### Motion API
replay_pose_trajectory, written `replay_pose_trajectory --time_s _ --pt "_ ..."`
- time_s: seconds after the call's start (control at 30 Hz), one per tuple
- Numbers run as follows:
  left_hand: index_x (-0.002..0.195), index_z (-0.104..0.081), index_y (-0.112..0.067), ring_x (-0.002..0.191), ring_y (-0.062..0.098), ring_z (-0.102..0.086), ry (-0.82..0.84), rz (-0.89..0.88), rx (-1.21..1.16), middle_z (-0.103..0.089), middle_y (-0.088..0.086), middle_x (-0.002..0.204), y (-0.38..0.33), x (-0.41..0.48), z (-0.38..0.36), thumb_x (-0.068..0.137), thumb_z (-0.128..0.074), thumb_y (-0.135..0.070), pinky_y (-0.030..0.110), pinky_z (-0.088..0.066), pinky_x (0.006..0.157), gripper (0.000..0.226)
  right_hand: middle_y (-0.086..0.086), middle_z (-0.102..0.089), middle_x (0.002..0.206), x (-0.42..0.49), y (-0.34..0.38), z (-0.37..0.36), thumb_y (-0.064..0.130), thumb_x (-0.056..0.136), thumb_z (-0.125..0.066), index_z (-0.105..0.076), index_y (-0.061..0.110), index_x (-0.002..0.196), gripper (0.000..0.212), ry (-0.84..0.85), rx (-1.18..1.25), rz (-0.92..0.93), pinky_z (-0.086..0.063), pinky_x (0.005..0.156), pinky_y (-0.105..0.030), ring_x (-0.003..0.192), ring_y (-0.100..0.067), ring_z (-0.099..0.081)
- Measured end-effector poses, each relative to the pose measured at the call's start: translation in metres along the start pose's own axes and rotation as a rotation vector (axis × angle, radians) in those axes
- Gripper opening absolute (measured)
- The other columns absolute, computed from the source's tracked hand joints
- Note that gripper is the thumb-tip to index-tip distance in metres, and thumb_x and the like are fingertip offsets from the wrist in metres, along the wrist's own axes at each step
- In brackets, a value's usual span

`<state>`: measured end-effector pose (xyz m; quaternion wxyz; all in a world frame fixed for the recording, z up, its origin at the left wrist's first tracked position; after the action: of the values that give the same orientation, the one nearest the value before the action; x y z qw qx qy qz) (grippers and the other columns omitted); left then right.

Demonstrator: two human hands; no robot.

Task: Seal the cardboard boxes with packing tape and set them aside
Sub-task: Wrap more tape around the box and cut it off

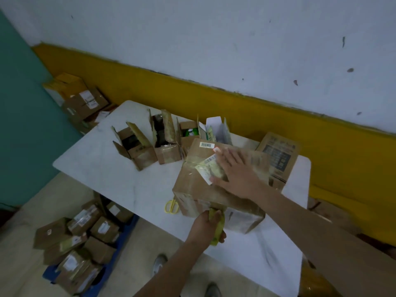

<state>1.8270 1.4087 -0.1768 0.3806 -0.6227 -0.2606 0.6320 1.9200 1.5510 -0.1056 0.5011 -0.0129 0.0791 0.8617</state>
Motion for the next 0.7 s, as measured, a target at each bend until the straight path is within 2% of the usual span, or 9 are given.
replay_pose_trajectory --time_s 0.07,0.17,0.3,0.37,0.47,0.53,0.6,0.63,0.7 --pt "0.101 -0.058 -0.012 0.056 0.02 -0.064 -0.016 0.02 0.024 -0.069 0.009 0.067 0.001 0.0 0.002 0.101 -0.043 -0.038 0.031 -0.05 0.058 0.03 -0.006 0.02 0.162 -0.03 0.023 -0.01 0.088 0.07 0.012 0.012 0.02 0.155 0.109 0.094 -0.07 0.114 0.008 0.12 -0.049 0.149 -0.026 0.018" --pt "0.101 -0.055 -0.018 0.056 0.019 -0.064 -0.038 0.032 0.075 -0.069 0.01 0.07 0.002 -0.004 0.002 0.101 -0.041 -0.038 0.028 -0.047 0.054 0.025 -0.01 0.022 0.161 -0.04 0.027 -0.025 0.088 0.08 -0.008 0.011 0.016 0.155 0.106 0.078 -0.144 0.109 0.004 0.121 -0.053 0.148 -0.029 0.02" --pt "0.105 -0.054 -0.012 0.056 0.017 -0.063 -0.123 0.005 0.127 -0.069 0.012 0.075 -0.001 -0.004 0.0 0.103 -0.035 -0.038 0.026 -0.047 0.052 0.032 -0.025 -0.029 0.155 -0.037 0.037 -0.033 0.073 0.085 -0.019 -0.033 0.002 0.149 0.096 0.05 -0.2 0.062 -0.031 0.109 -0.063 0.143 -0.045 -0.027" --pt "0.108 -0.051 -0.011 0.062 0.017 -0.065 -0.089 0.027 0.1 -0.069 0.012 0.085 0.002 -0.001 -0.002 0.103 -0.036 -0.039 0.026 -0.049 0.056 0.032 -0.026 -0.036 0.151 -0.04 0.036 -0.042 0.072 0.085 -0.02 -0.034 0.0 0.147 0.096 0.084 -0.198 0.054 -0.035 0.107 -0.063 0.14 -0.046 -0.032" --pt "0.123 -0.044 -0.016 0.091 0.016 -0.061 -0.067 0.029 0.264 -0.06 0.002 0.111 0.005 0.001 0.014 0.099 -0.047 -0.046 0.025 -0.048 0.076 0.039 -0.021 0.002 0.162 -0.045 0.034 -0.037 0.085 0.08 -0.018 0.0 0.005 0.155 0.111 0.074 -0.16 0.141 -0.011 0.119 -0.058 0.149 -0.04 0.005" --pt "0.132 -0.038 -0.011 0.089 0.014 -0.059 -0.263 -0.014 0.218 -0.057 0.002 0.111 0.003 -0.007 0.045 0.09 -0.064 -0.043 0.022 -0.05 0.072 0.059 -0.014 0.023 0.16 -0.052 0.031 -0.021 0.089 0.076 -0.022 0.017 0.015 0.153 0.115 0.074 -0.107 0.152 0.003 0.12 -0.055 0.146 -0.031 0.024" --pt "0.137 -0.035 -0.01 0.104 0.019 -0.056 -0.551 -0.106 0.165 -0.052 0.008 0.124 -0.002 -0.019 0.082 0.075 -0.079 -0.043 0.032 -0.052 0.087 0.083 -0.01 0.031 0.158 -0.063 0.02 0.004 0.092 0.072 -0.03 0.026 0.024 0.15 0.118 -0.051 -0.035 0.081 0.006 0.12 -0.055 0.145 -0.027 0.029" --pt "0.143 -0.029 -0.012 0.118 0.022 -0.049 -0.626 -0.14 0.19 -0.043 0.01 0.135 -0.005 -0.021 0.094 0.07 -0.082 -0.046 0.037 -0.048 0.096 0.097 -0.009 0.032 0.157 -0.071 0.009 0.011 0.093 0.069 -0.036 0.029 0.027 0.149 0.122 -0.114 0.046 0.0 0.008 0.119 -0.054 0.145 -0.027 0.03" --pt "0.154 -0.007 -0.018 0.138 0.024 -0.031 -0.592 -0.174 0.219 -0.02 0.009 0.152 -0.012 -0.009 0.104 0.062 -0.085 -0.05 0.043 -0.039 0.108 0.124 -0.006 0.034 0.157 -0.094 -0.015 0.008 0.092 0.062 -0.05 0.027 0.034 0.149 0.13 -0.189 0.298 -0.18 0.009 0.115 -0.051 0.144 -0.026 0.031"
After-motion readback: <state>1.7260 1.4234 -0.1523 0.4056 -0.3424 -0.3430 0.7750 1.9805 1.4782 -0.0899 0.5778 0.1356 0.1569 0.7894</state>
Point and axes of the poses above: each hand's wrist, its own x-axis towards the middle knuckle, its own z-axis out of the back of the hand, y = z × x, the point moved 8 cm from there along x, towards the middle knuckle
